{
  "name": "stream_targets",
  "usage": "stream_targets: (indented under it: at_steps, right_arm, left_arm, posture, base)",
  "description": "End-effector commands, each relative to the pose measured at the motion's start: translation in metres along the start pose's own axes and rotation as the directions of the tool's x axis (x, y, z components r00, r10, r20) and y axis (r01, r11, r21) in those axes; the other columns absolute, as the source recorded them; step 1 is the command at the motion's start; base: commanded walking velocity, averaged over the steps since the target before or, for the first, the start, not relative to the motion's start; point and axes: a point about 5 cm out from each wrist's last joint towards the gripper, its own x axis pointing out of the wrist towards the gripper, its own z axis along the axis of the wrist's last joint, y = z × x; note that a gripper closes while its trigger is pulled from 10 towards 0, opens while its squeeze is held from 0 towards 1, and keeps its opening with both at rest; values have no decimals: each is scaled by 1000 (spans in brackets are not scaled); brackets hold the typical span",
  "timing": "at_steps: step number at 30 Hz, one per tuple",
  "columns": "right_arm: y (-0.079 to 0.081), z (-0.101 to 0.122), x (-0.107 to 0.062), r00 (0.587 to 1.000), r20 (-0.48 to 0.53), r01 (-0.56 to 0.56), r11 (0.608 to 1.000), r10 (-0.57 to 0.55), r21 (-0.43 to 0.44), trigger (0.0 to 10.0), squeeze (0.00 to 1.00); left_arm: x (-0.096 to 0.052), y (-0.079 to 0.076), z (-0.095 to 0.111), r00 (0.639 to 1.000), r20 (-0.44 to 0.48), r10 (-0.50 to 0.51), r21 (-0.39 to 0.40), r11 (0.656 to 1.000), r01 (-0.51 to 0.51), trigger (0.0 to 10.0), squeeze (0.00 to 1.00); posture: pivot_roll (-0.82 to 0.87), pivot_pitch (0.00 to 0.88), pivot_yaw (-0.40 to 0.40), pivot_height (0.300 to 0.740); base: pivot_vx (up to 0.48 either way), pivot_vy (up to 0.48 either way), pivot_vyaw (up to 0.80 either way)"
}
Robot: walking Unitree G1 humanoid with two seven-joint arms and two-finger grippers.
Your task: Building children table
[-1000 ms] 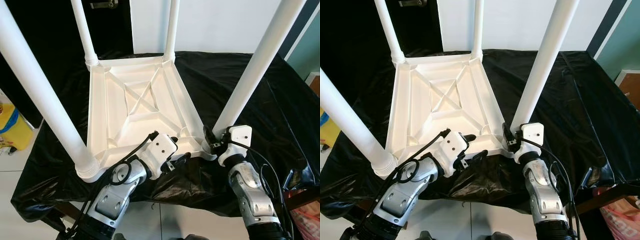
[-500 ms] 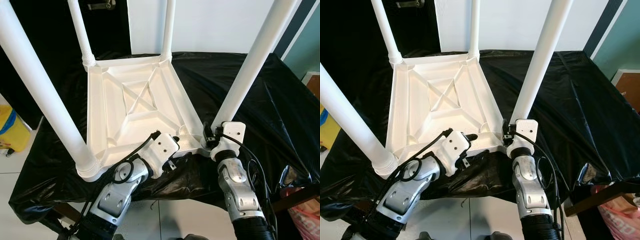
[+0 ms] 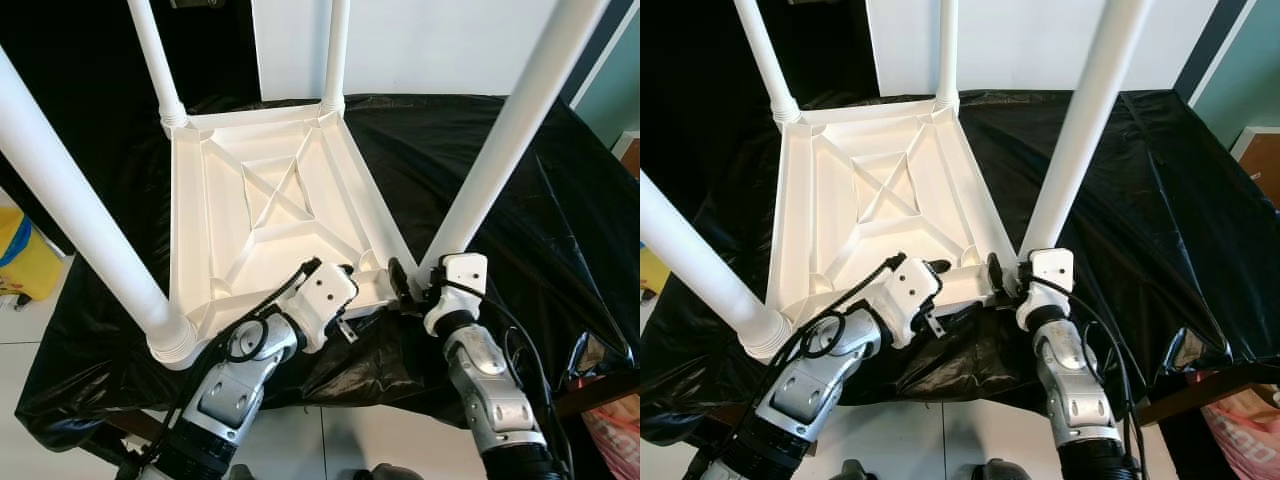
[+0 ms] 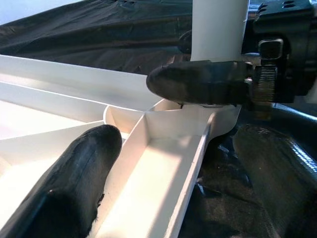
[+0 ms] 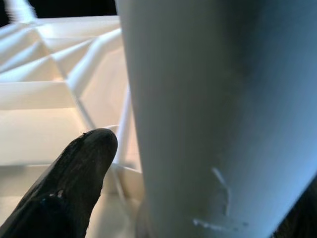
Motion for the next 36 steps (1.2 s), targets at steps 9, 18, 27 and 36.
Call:
stream_targets:
  at_steps: [9,18,27,36]
  right_arm:
    - [-21,4,-2,983,-17,-185,981,184,-61,10000,0]
    - [-31,4,9,933,-95,-357,923,346,-141,10000,0]
    - [-35,-8,11,917,-139,-393,907,375,-151,0,0]
    - [-36,-18,9,962,-151,-246,960,226,-132,10000,0]
  left_arm:
    - [-1,-4,2,1000,16,-13,21,1000,13,10000,0]
    - [-4,-4,3,999,22,-40,35,999,39,10000,0]
    - [-2,-4,4,999,27,-45,59,997,43,10000,0]
    - [-1,-1,3,999,8,-48,97,994,47,10000,0]
  posture:
    - [-41,44,-50,740]
    - [-23,23,-52,740]
    - [-14,0,-43,740]
    - [-21,0,-40,740]
  base:
    - [0,0,0]
    - [0,0,0]
    - [0,0,0]
    - [0,0,0]
